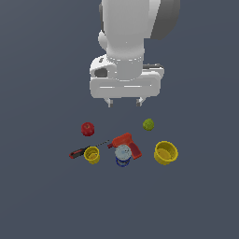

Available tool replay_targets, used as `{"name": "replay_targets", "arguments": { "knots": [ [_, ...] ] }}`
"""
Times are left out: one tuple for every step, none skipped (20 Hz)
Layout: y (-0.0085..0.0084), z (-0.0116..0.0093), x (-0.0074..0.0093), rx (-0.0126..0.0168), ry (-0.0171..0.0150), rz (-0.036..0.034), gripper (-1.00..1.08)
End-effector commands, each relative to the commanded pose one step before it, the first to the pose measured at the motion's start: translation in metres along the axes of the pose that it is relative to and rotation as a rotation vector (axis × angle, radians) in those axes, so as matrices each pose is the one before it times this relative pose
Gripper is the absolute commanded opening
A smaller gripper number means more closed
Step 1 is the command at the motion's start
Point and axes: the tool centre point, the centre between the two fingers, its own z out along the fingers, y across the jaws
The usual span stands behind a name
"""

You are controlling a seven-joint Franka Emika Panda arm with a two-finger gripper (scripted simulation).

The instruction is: Pick up a designated object from a clutter of objects.

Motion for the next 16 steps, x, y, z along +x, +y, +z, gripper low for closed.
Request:
{"name": "replay_targets", "arguments": {
  "knots": [
    [0.00001, 0.0, 0.0, 0.0, 0.0, 0.0, 0.28],
    [-0.00029, 0.00007, 0.00023, 0.0, 0.0, 0.0, 0.28],
    [-0.00042, 0.00006, 0.0006, 0.00027, 0.00025, 0.00058, 0.28],
    [-0.00045, 0.00001, 0.00094, 0.00063, 0.00055, 0.0013, 0.28],
    [-0.00088, 0.00008, 0.00133, 0.00073, 0.00063, 0.00139, 0.28],
    [-0.00067, -0.00006, 0.00124, 0.0009, 0.00078, 0.00155, 0.28],
    [-0.00045, -0.00013, 0.00084, 0.0007, 0.00061, 0.00102, 0.28],
    [-0.00013, -0.00022, 0.00042, 0.00055, 0.00049, 0.00065, 0.28],
    [-0.00007, -0.00007, 0.0001, 0.0, 0.0, 0.0, 0.28],
    [0.0002, -0.00003, -0.00016, 0.0, 0.0, 0.0, 0.28],
    [-0.00014, 0.00016, 0.00004, 0.0, 0.0, 0.0, 0.28],
    [-0.00081, 0.00076, 0.00048, -0.0007, -0.00067, -0.00014, 0.28],
    [-0.00114, 0.00105, 0.00076, -0.00086, -0.00084, 0.00001, 0.28],
    [-0.00149, 0.00132, 0.00099, -0.00099, -0.00096, 0.00005, 0.28],
    [-0.00184, 0.00164, 0.00119, -0.00121, -0.00118, 0.00002, 0.28],
    [-0.00229, 0.0021, 0.00144, -0.00165, -0.00159, -0.00002, 0.28]
  ]
}}
